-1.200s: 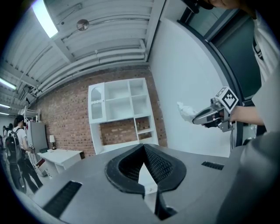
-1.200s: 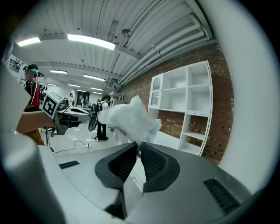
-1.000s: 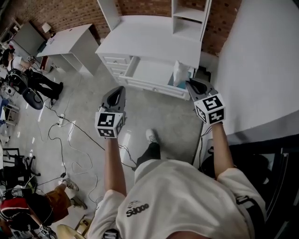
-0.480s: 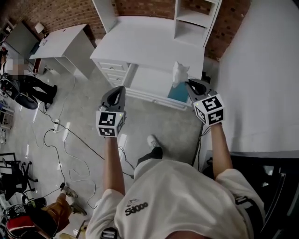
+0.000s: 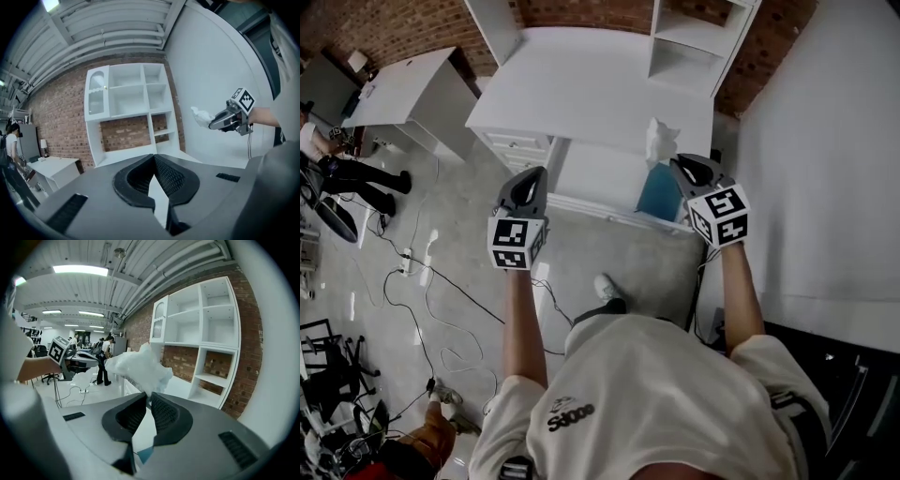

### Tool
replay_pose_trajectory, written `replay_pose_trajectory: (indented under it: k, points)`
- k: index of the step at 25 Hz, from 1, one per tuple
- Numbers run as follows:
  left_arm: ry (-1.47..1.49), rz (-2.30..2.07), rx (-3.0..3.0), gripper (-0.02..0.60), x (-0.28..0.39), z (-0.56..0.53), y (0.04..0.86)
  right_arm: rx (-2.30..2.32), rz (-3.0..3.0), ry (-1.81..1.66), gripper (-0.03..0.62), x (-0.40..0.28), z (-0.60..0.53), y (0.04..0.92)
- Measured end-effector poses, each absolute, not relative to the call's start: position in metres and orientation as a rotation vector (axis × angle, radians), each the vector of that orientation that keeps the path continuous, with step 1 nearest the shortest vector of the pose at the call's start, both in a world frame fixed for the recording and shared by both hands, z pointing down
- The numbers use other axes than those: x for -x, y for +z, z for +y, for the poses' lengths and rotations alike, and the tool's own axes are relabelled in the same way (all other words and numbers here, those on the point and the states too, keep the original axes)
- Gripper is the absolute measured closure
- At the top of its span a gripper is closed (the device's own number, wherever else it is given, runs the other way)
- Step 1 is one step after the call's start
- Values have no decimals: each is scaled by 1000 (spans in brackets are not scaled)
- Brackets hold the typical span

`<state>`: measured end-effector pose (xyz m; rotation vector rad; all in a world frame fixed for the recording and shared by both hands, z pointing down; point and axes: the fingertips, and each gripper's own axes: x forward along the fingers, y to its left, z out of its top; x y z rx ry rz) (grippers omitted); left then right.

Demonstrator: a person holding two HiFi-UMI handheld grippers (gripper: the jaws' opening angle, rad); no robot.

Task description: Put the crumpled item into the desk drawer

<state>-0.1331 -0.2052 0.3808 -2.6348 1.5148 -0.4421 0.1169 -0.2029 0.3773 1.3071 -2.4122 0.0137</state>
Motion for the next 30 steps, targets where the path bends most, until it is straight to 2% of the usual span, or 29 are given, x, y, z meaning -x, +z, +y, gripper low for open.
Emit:
replay_pose_trajectory:
  k: [13,30]
  points:
    - [-508,1450,2719,563,119,-273,411,-1257,-2352,116,562,-109,-276,425]
    - [-709,1503,2817,563,99,-369,499,-1075,-2152,449,562,-115,-369,591]
